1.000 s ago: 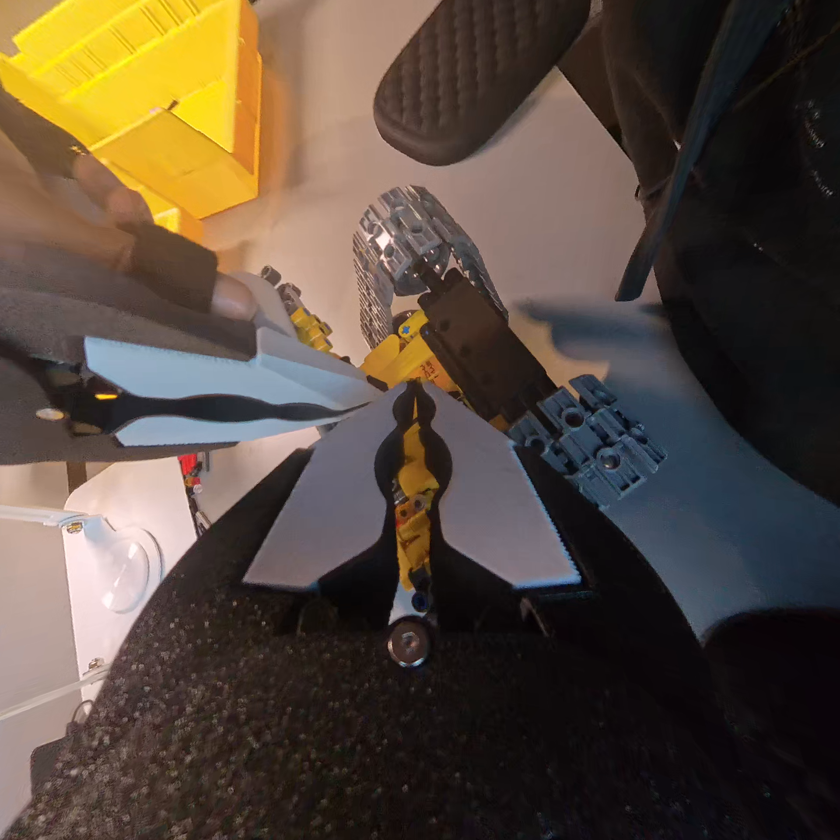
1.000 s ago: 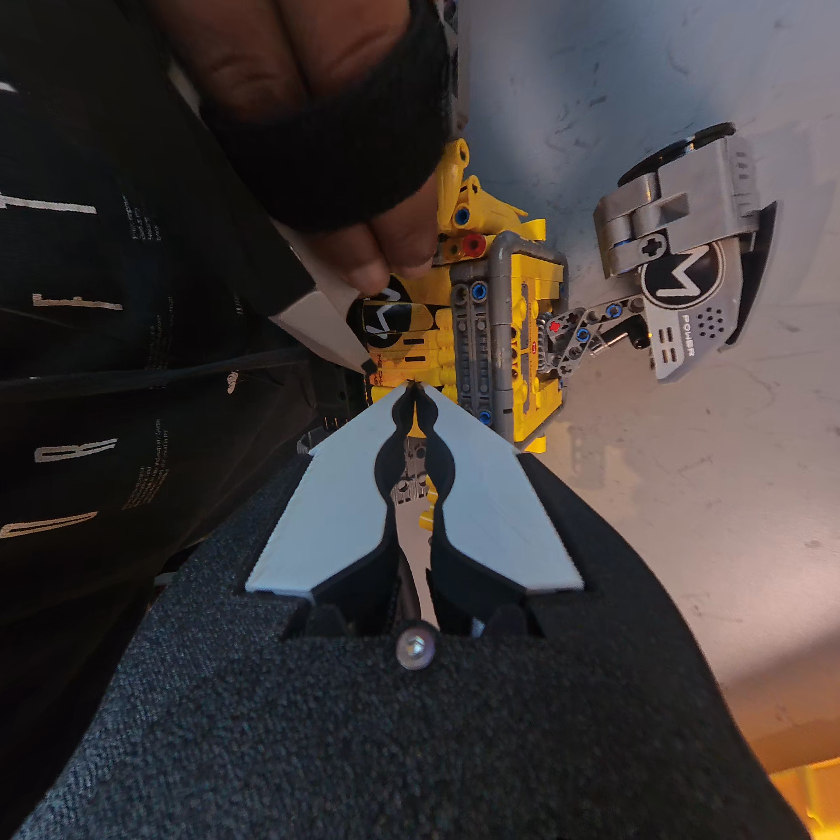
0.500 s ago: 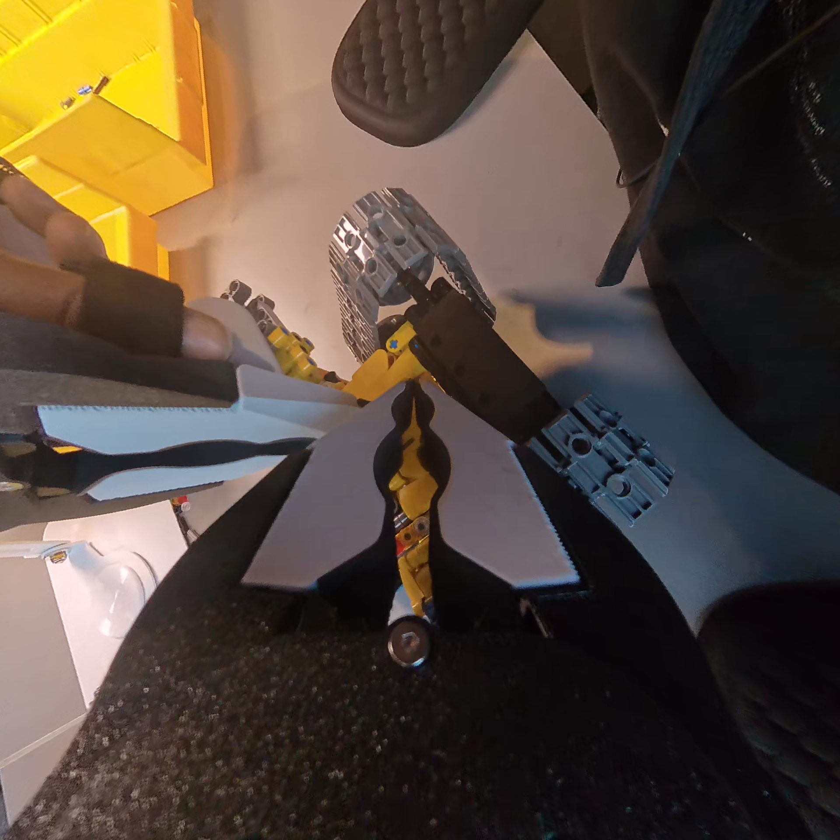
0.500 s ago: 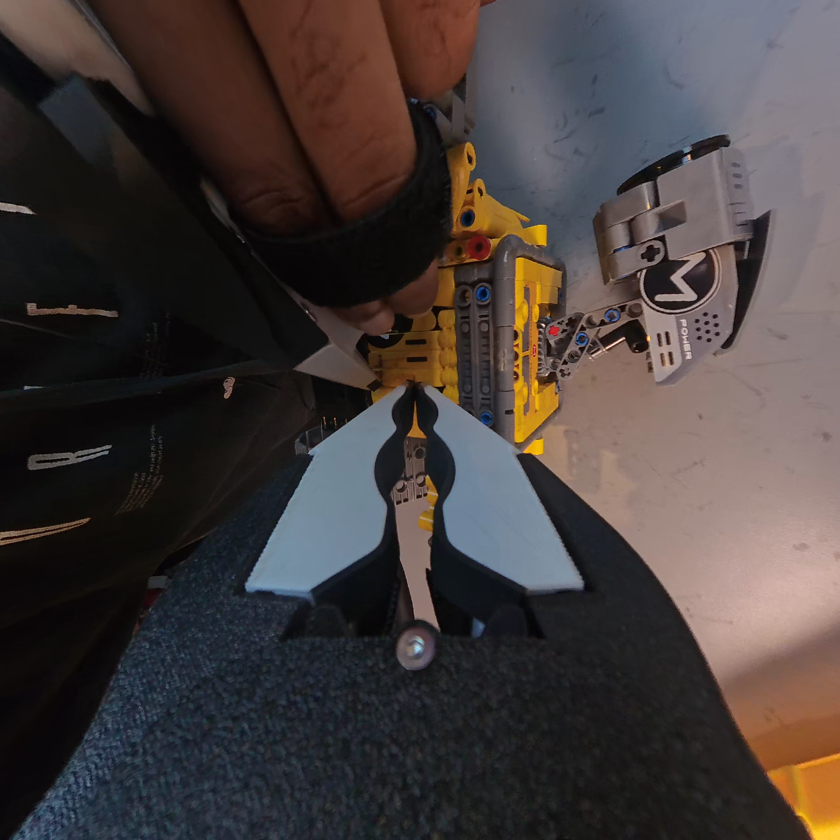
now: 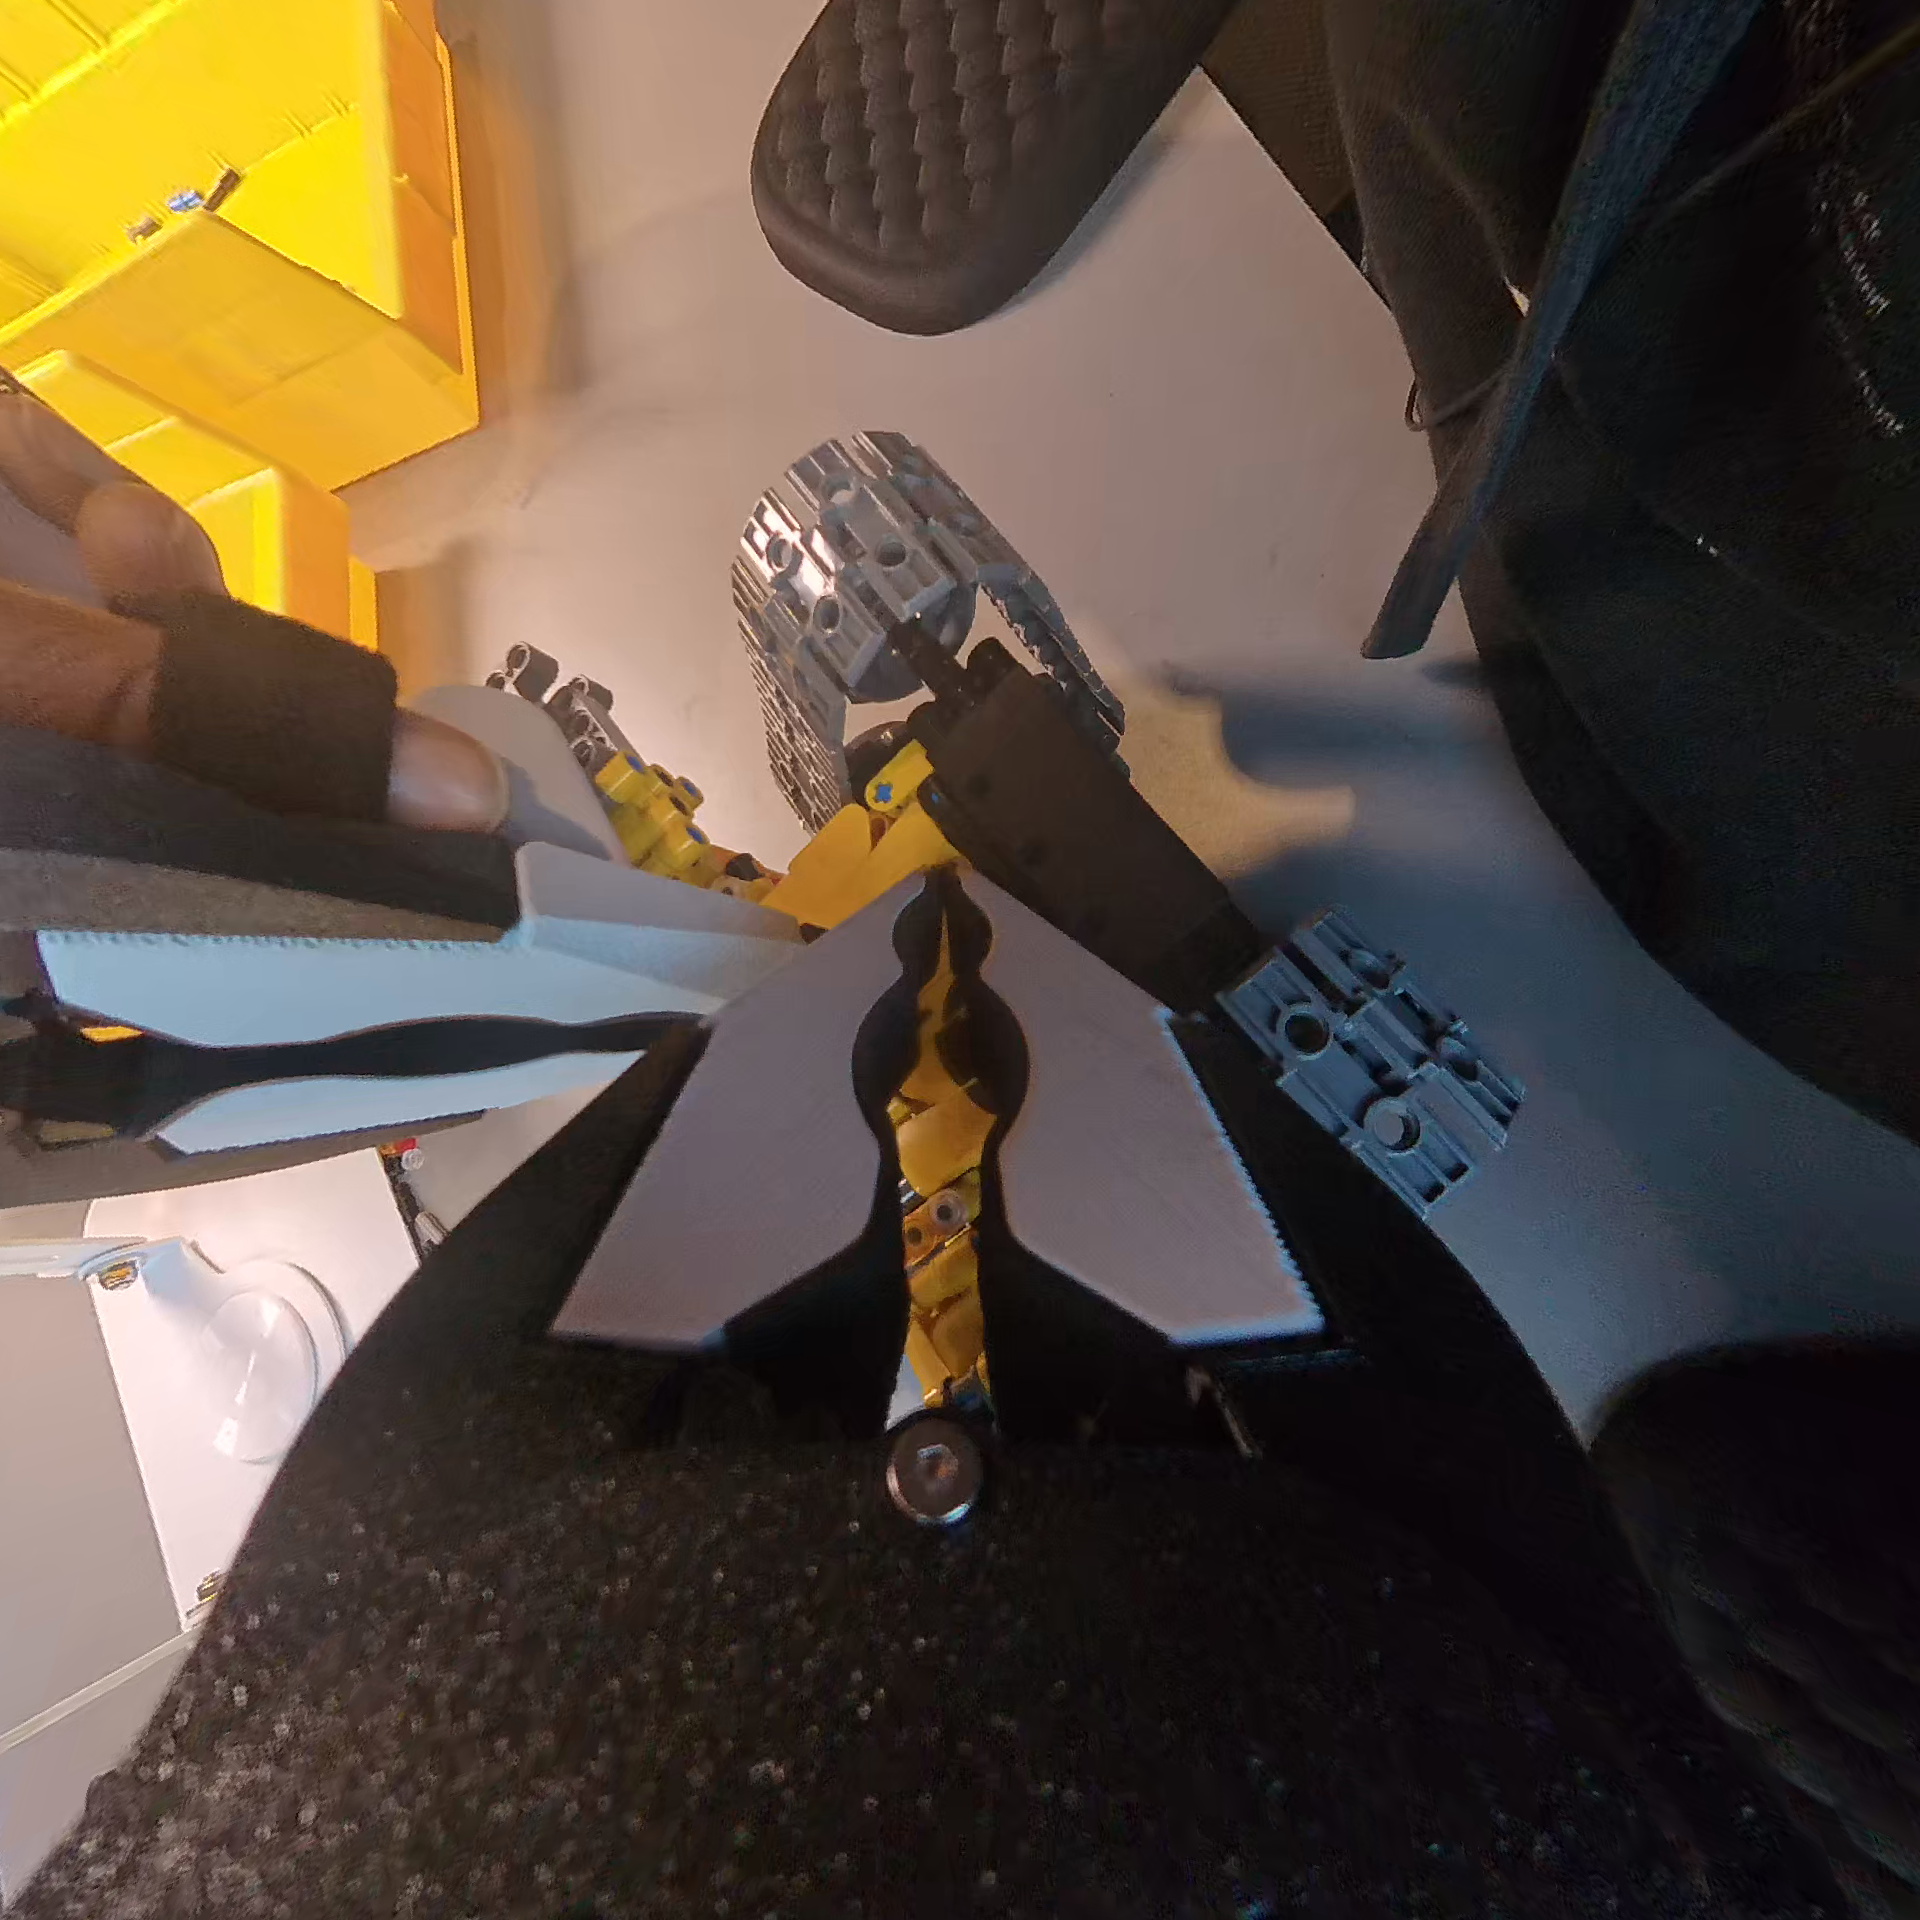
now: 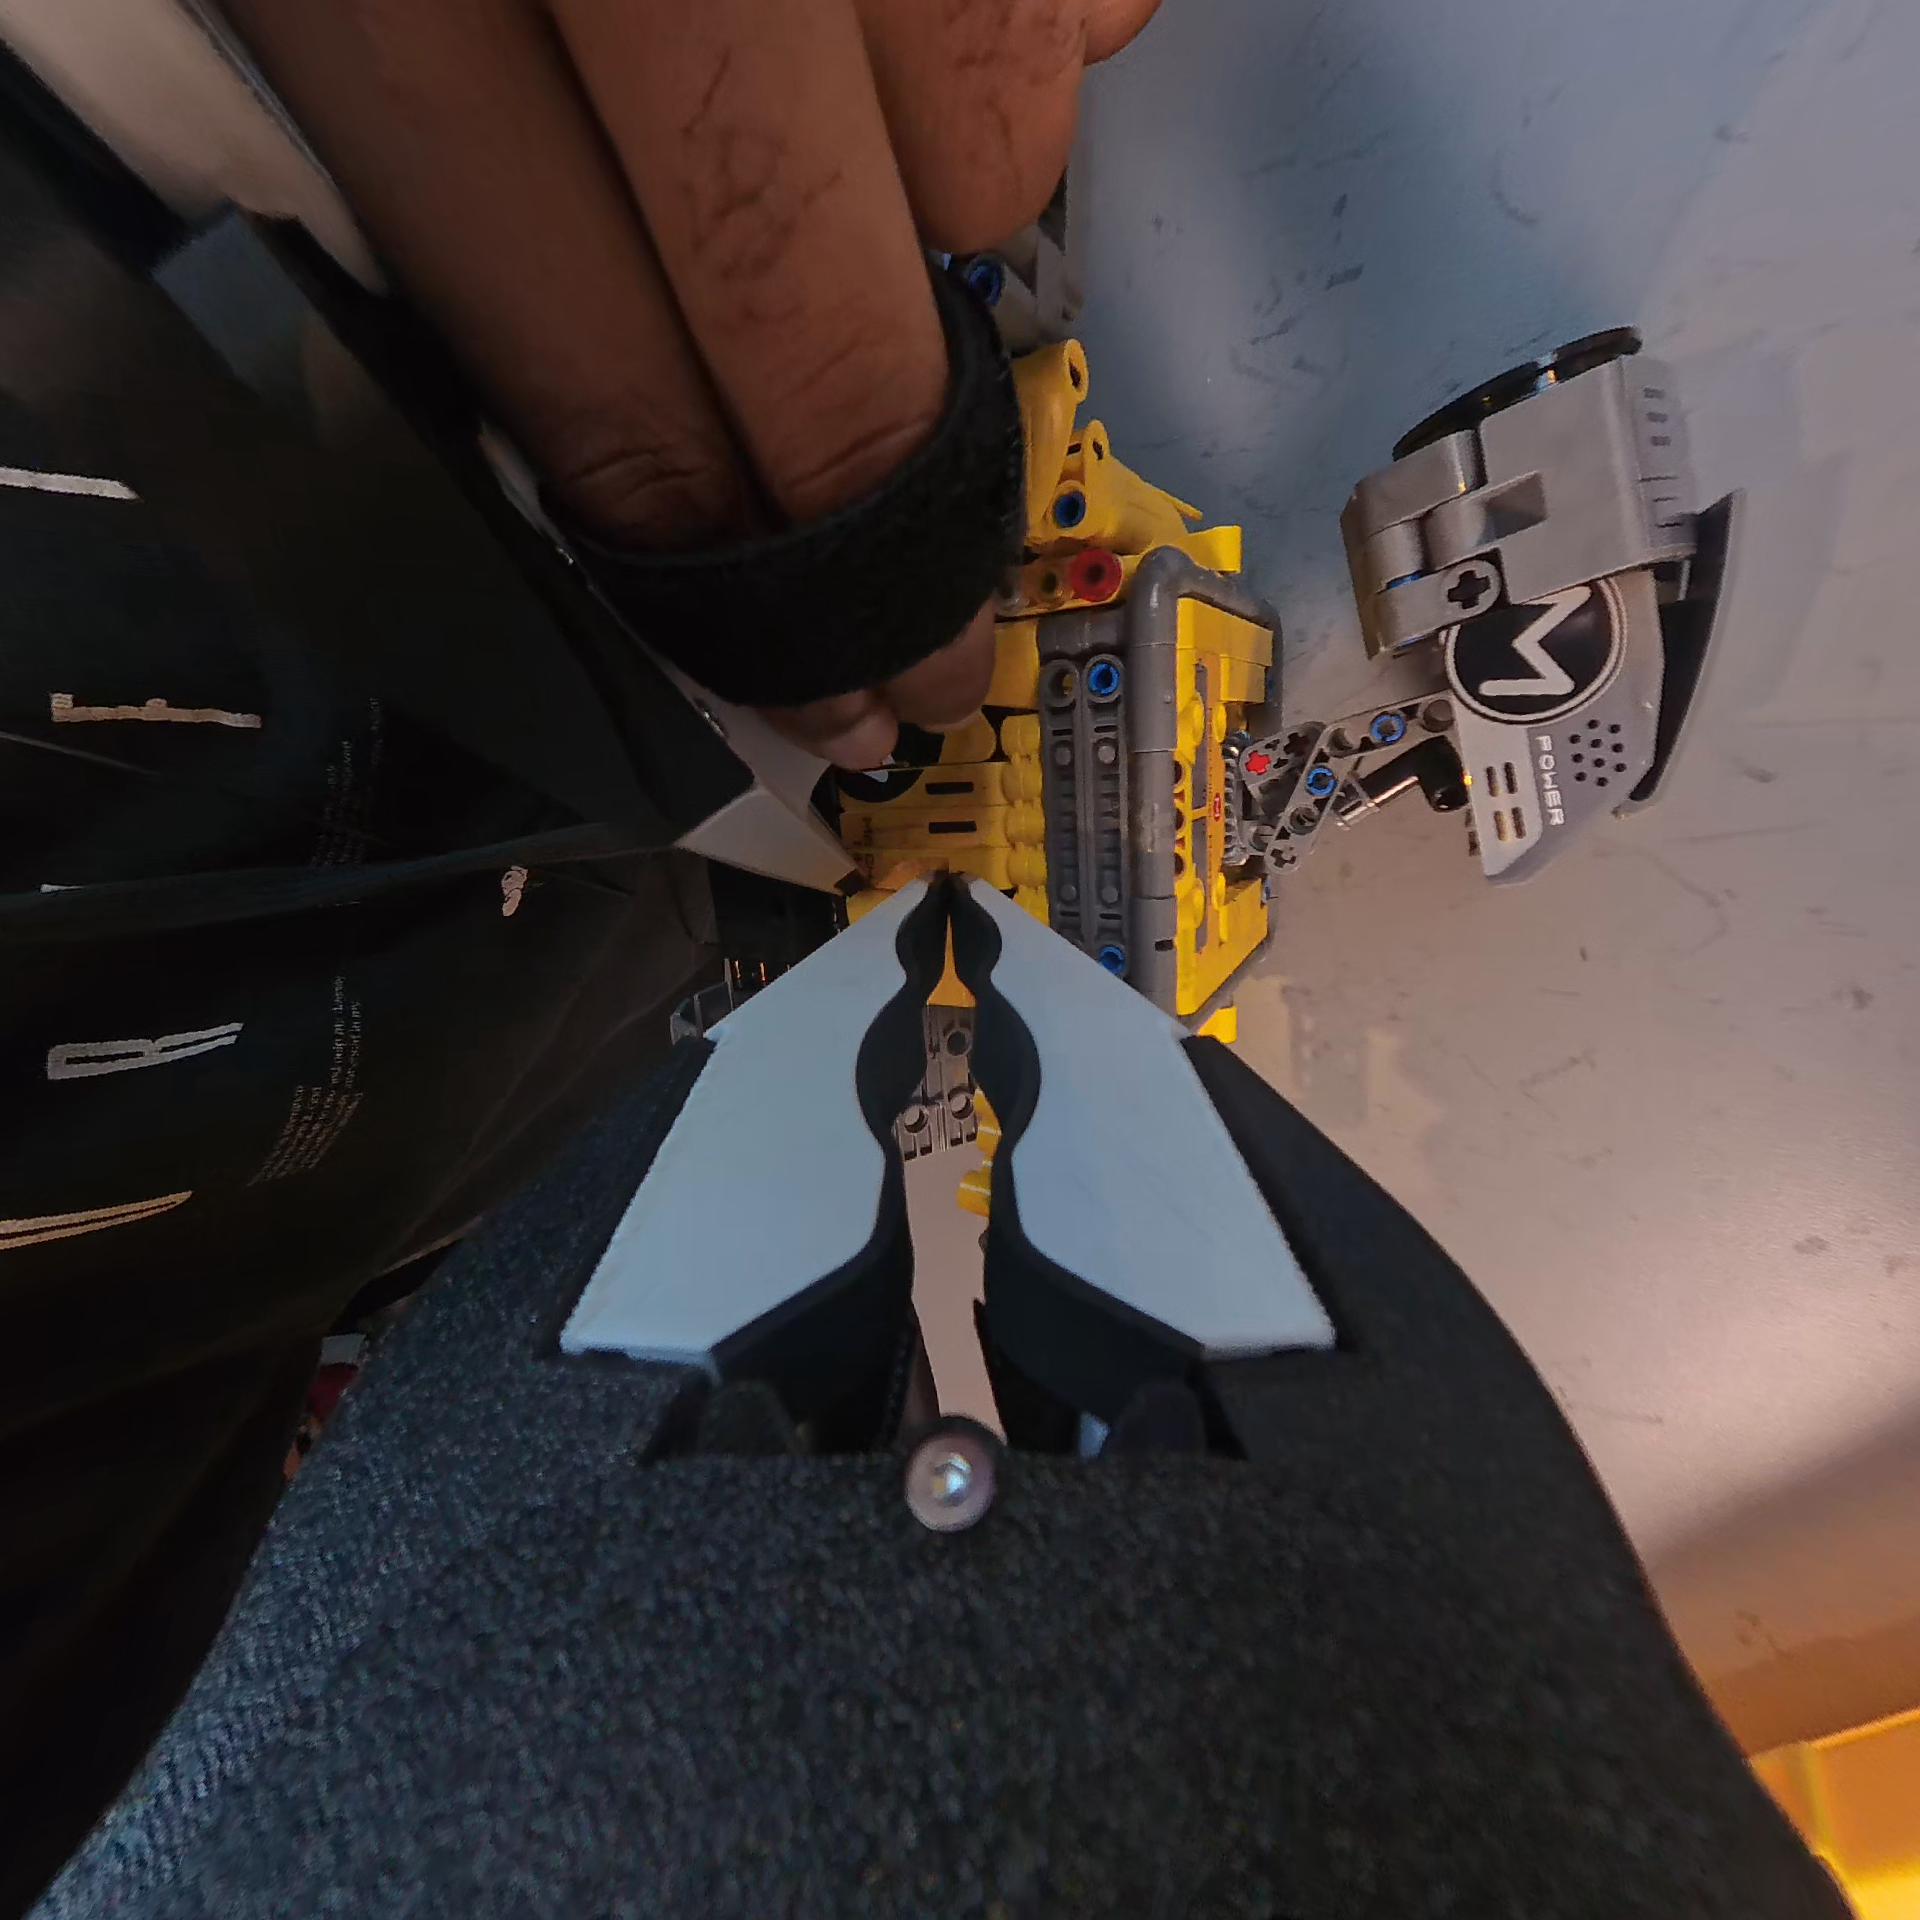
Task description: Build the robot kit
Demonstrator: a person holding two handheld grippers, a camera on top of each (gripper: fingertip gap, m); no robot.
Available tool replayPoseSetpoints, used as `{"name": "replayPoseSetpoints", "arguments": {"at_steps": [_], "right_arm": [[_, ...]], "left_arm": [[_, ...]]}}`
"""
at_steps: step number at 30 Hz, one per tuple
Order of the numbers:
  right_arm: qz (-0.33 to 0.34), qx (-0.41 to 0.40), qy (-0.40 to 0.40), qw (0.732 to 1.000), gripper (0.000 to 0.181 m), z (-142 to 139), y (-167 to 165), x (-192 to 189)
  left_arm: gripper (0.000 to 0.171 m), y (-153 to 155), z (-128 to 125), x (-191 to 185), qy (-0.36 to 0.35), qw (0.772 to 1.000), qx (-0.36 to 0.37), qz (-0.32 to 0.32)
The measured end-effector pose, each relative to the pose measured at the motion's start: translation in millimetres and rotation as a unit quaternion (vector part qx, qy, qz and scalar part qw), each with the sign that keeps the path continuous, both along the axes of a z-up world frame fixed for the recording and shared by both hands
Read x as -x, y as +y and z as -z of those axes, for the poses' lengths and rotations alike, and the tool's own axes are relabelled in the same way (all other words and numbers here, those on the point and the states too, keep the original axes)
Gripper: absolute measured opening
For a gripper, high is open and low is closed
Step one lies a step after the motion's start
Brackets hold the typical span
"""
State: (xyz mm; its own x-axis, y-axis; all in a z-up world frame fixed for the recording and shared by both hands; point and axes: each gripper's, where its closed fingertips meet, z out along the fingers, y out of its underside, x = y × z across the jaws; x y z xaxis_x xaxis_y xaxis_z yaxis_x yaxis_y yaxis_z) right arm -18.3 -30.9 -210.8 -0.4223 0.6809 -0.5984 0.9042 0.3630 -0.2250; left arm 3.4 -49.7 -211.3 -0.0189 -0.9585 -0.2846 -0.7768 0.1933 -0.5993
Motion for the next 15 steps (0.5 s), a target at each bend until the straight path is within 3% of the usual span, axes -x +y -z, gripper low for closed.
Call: {"name": "replayPoseSetpoints", "arguments": {"at_steps": [15], "right_arm": [[-0.002, -0.001, 0.012, 1.0, 0.0, -0.5, -0.1, 0.6]], "left_arm": [[0.0, -0.5, 0.2, -0.9, -0.005, 1.0, 0.014, -0.015]]}}
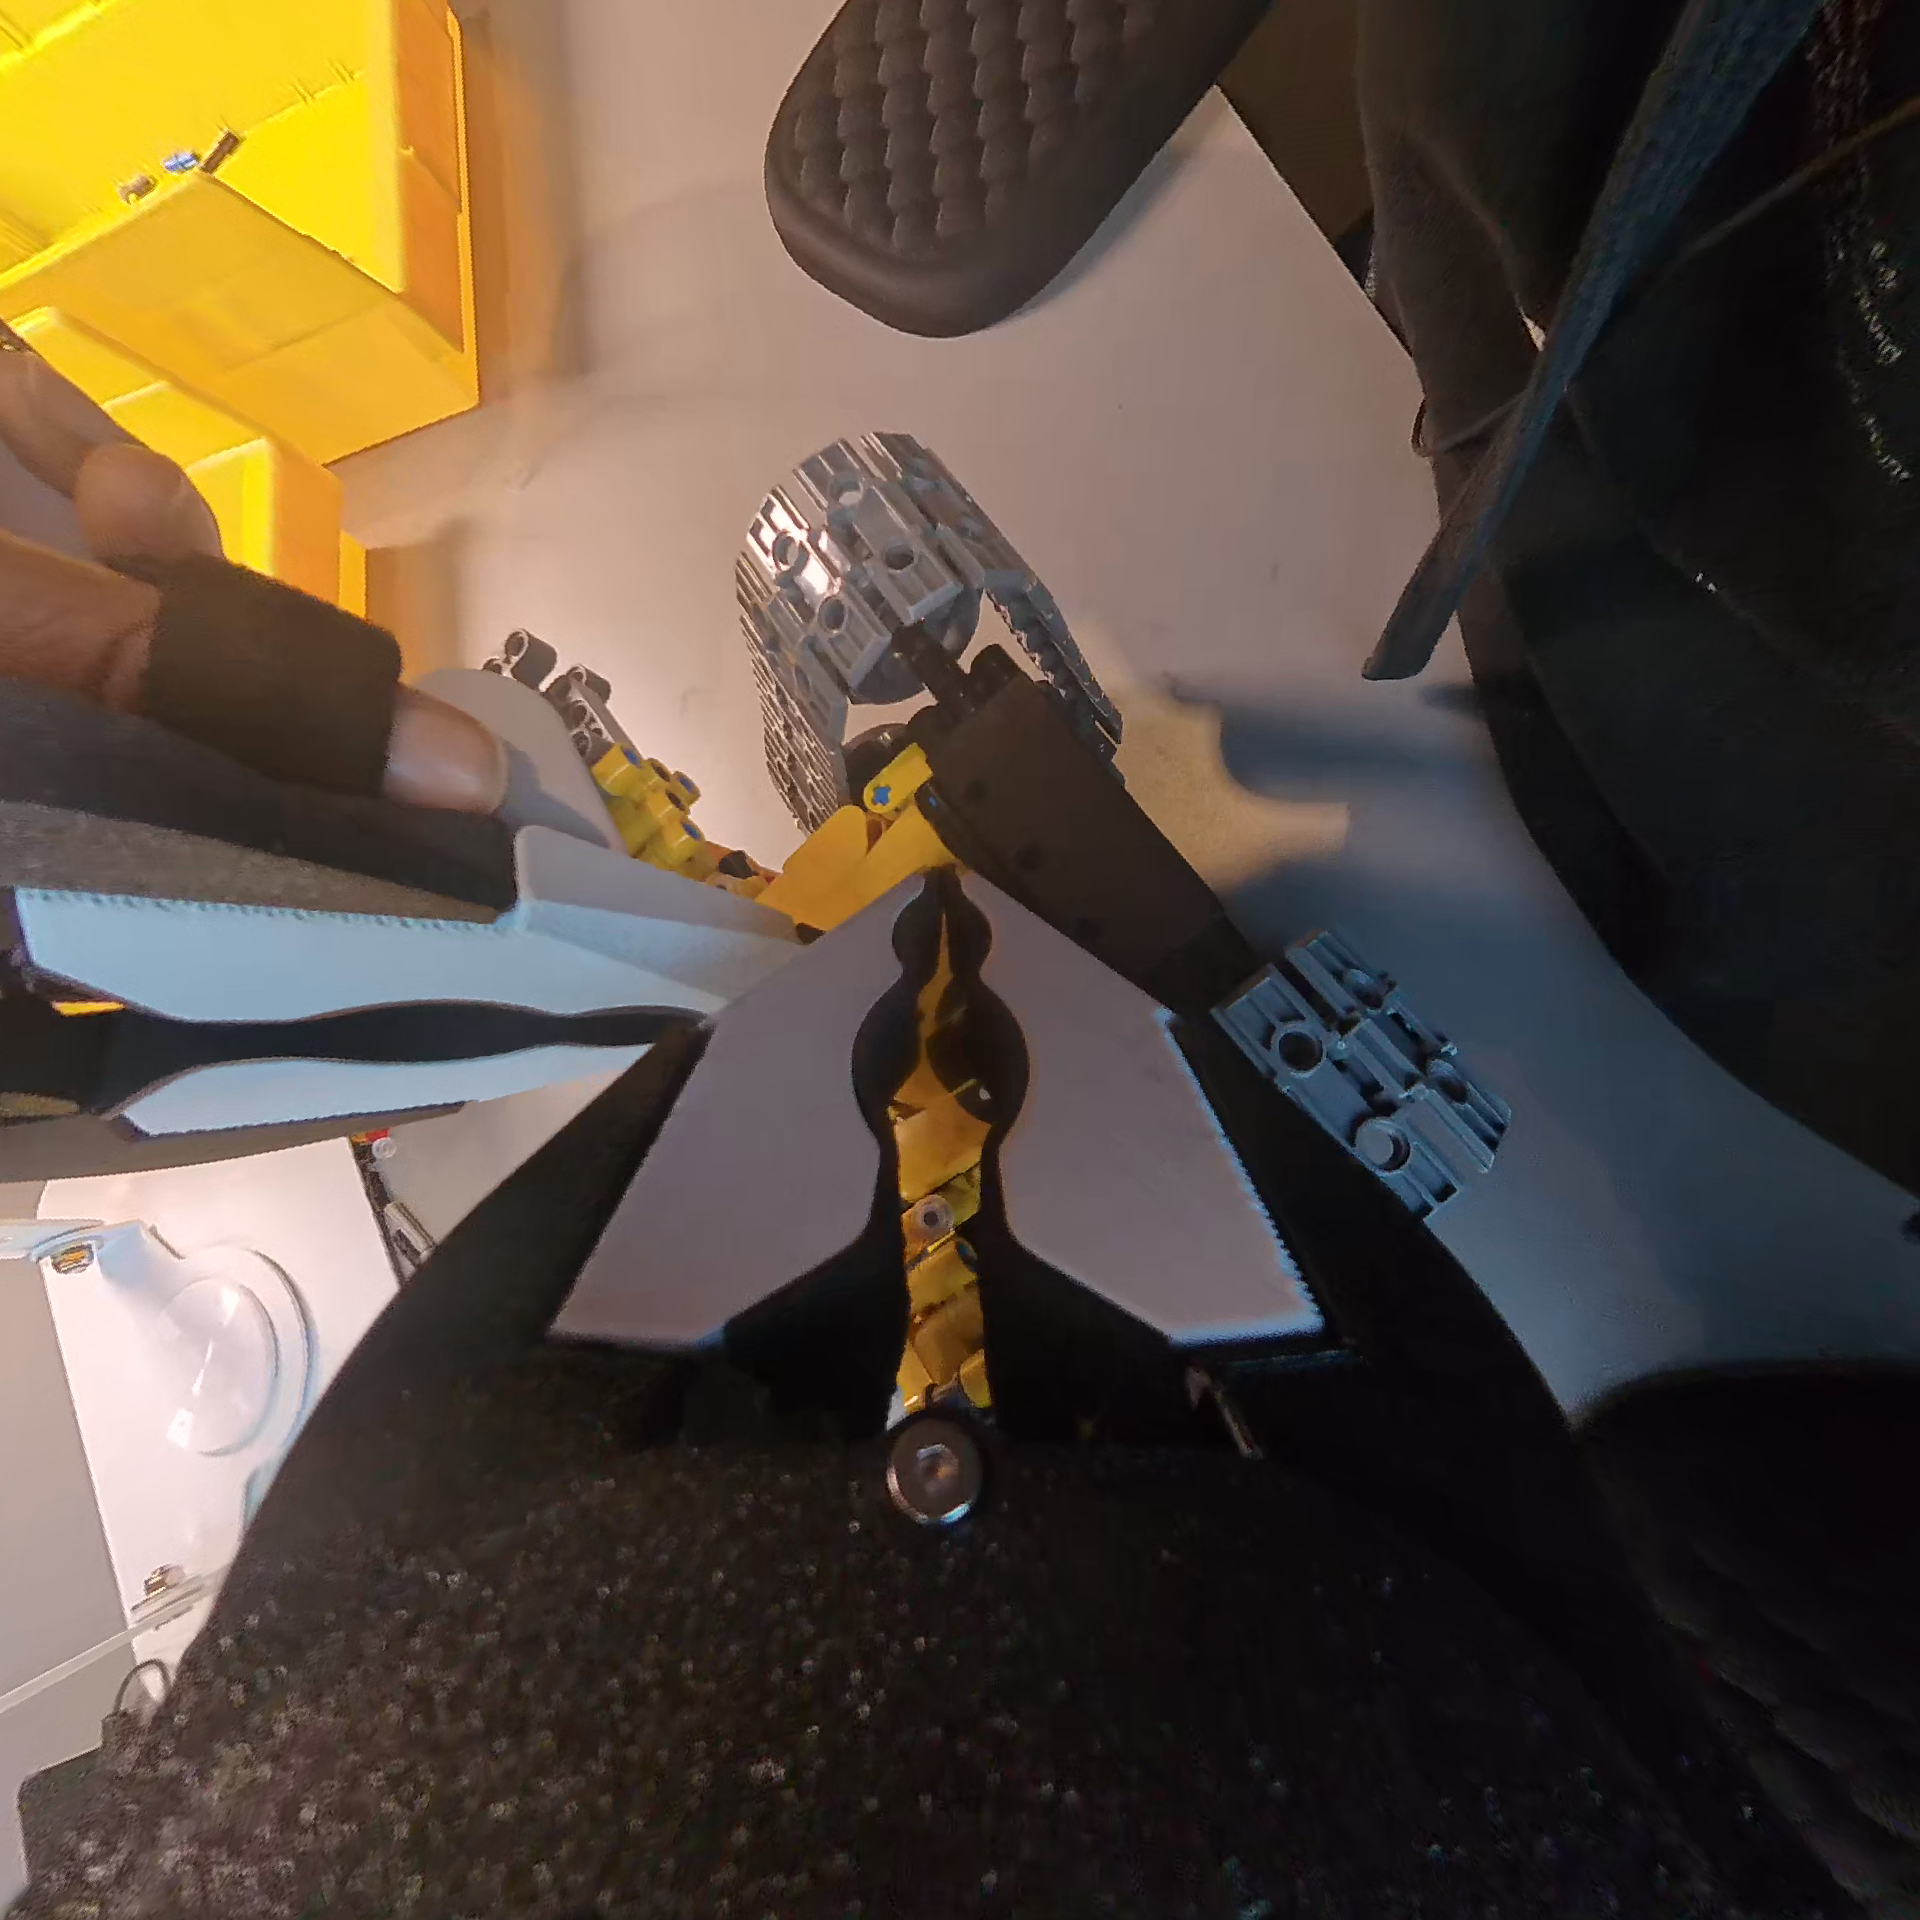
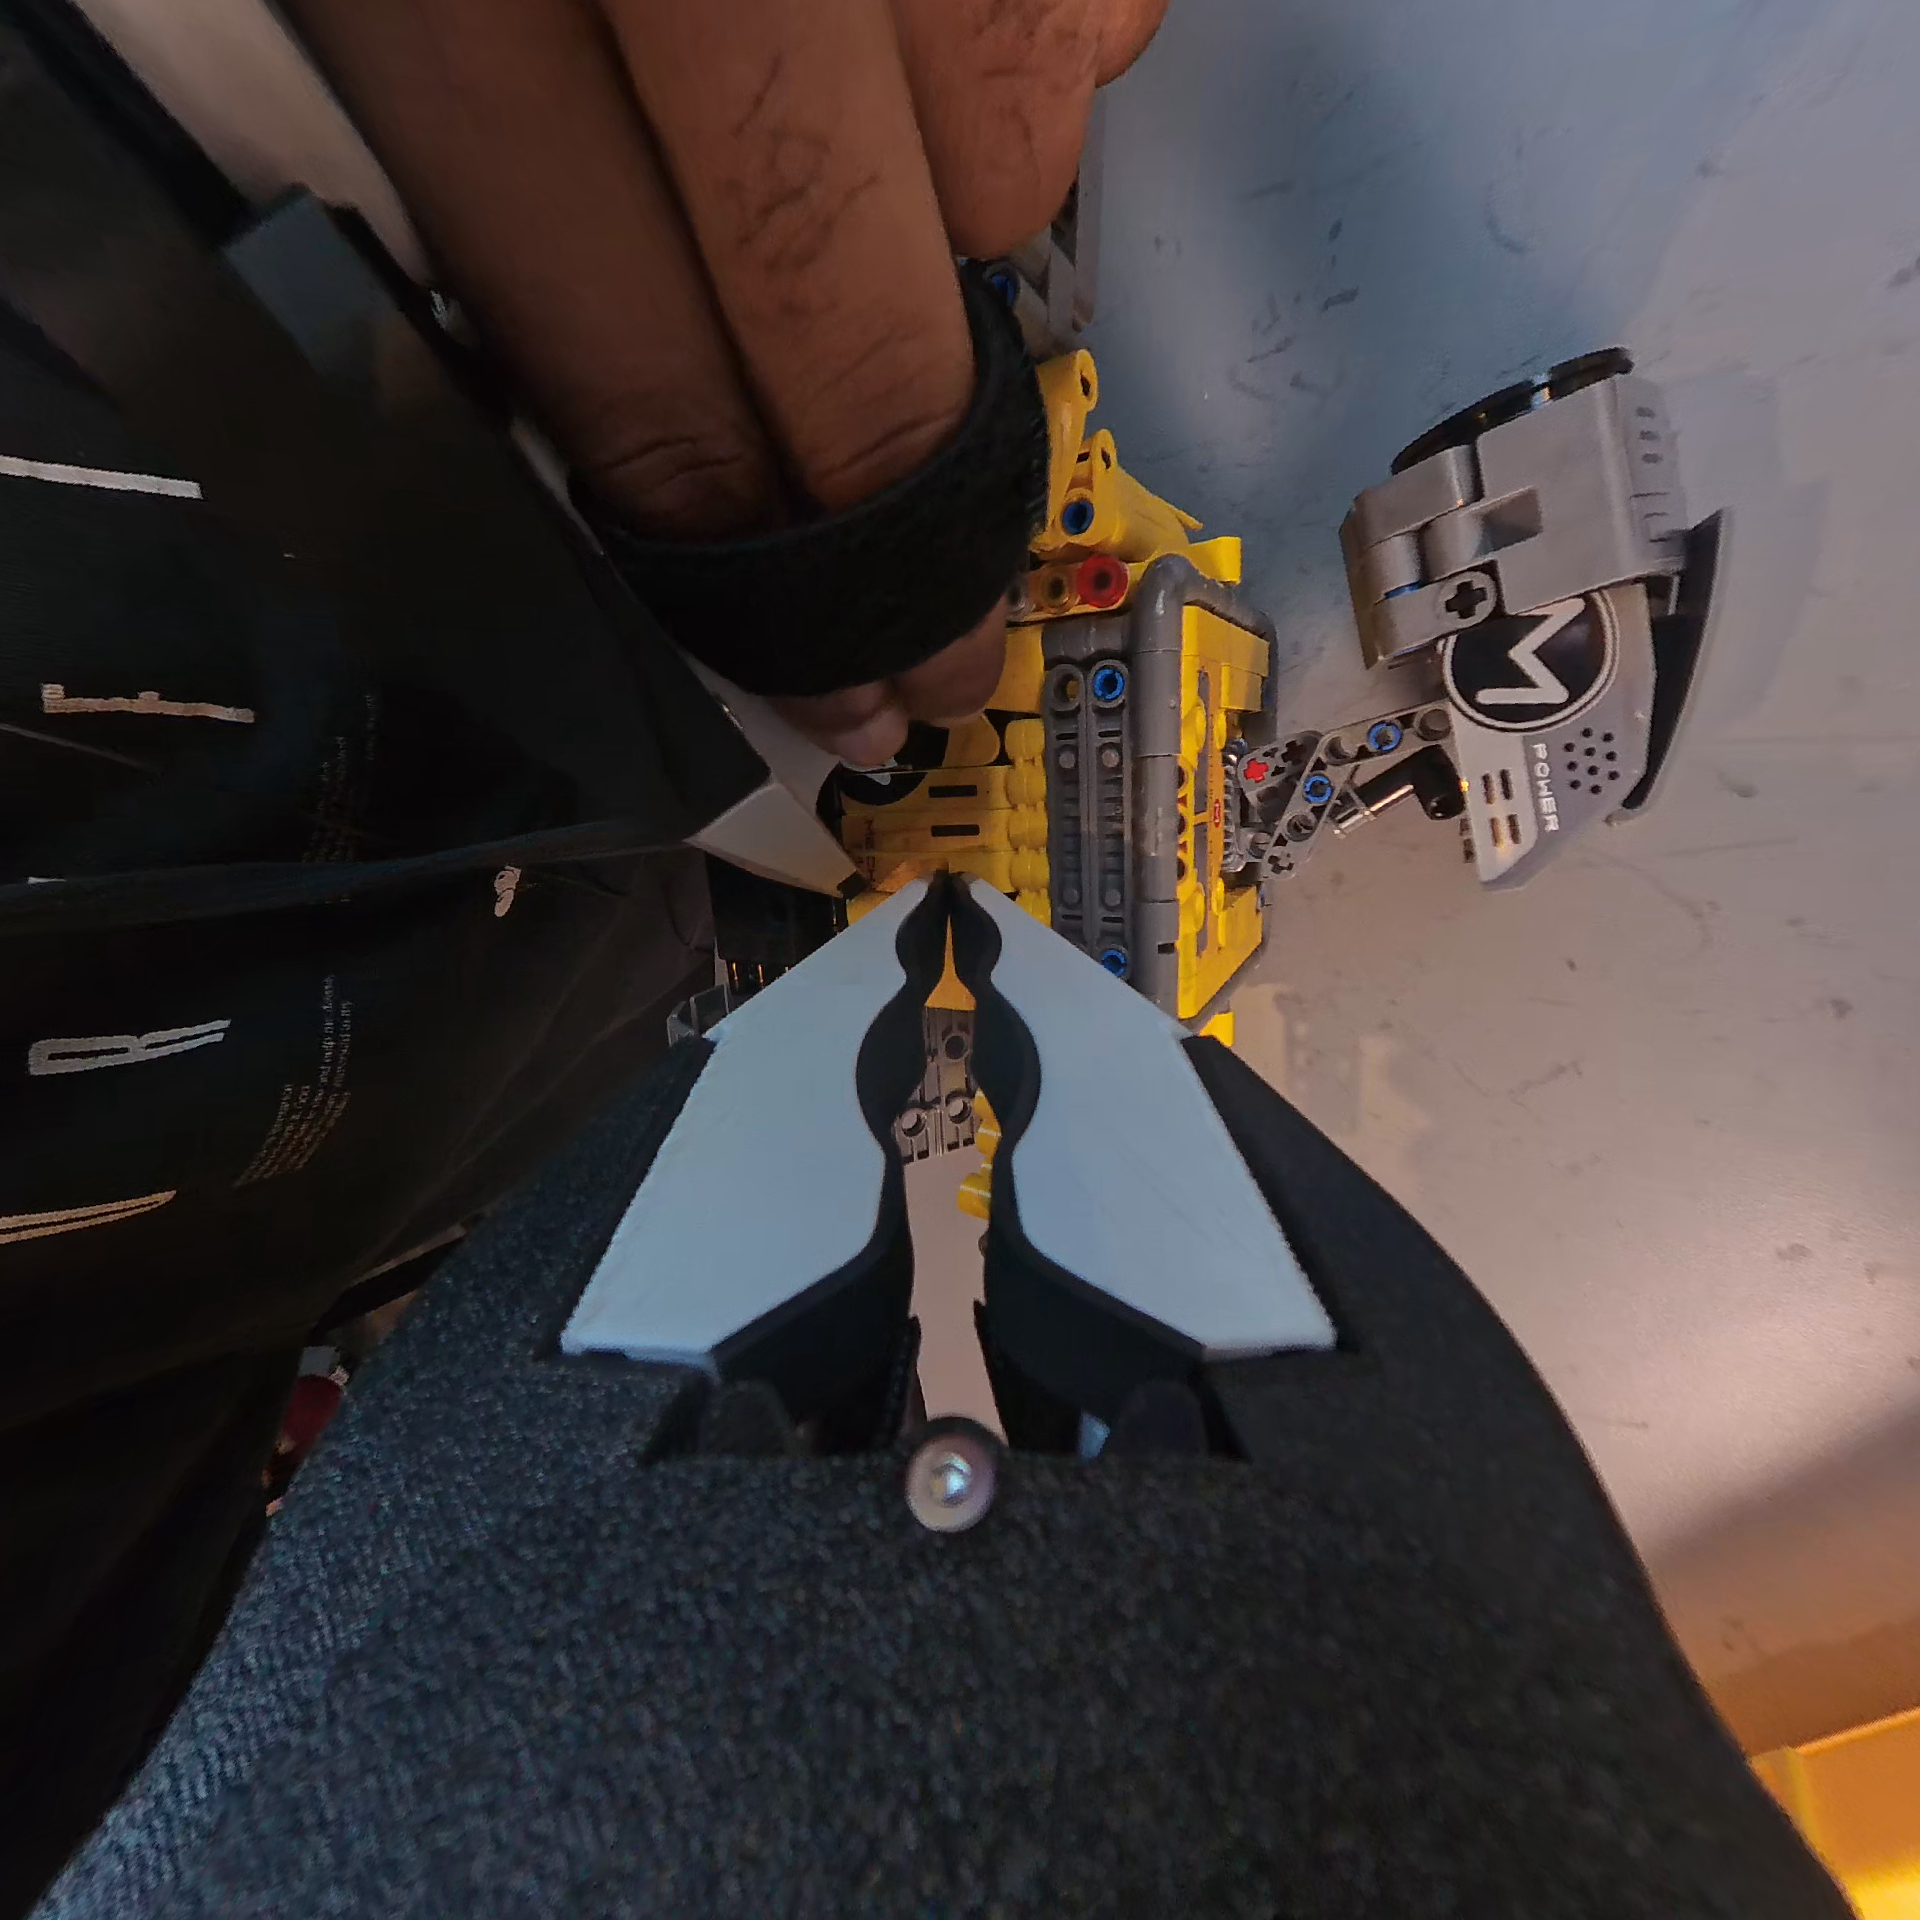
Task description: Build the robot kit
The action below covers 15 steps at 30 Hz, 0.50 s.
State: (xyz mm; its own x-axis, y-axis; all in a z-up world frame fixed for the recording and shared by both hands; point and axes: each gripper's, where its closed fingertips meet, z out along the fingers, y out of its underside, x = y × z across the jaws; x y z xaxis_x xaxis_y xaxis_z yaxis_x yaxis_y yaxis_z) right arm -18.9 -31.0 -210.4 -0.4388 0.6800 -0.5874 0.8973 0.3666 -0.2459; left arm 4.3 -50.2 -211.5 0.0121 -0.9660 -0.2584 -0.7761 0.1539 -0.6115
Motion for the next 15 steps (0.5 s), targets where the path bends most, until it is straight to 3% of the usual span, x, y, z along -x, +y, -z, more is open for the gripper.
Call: {"name": "replayPoseSetpoints", "arguments": {"at_steps": [11, 15], "right_arm": [[-0.011, -0.009, 0.001, 1.0, 0.0, 0.2, -2.1, -2.0], [-0.013, -0.015, 0.006, 1.0, 0.0, 0.9, -0.9, -0.4]], "left_arm": [[0.0, -4.4, -0.1, -2.9, -0.025, 0.999, 0.025, -0.016], [0.0, -0.2, -25.7, 5.4, -0.088, 0.995, 0.016, -0.048]]}}
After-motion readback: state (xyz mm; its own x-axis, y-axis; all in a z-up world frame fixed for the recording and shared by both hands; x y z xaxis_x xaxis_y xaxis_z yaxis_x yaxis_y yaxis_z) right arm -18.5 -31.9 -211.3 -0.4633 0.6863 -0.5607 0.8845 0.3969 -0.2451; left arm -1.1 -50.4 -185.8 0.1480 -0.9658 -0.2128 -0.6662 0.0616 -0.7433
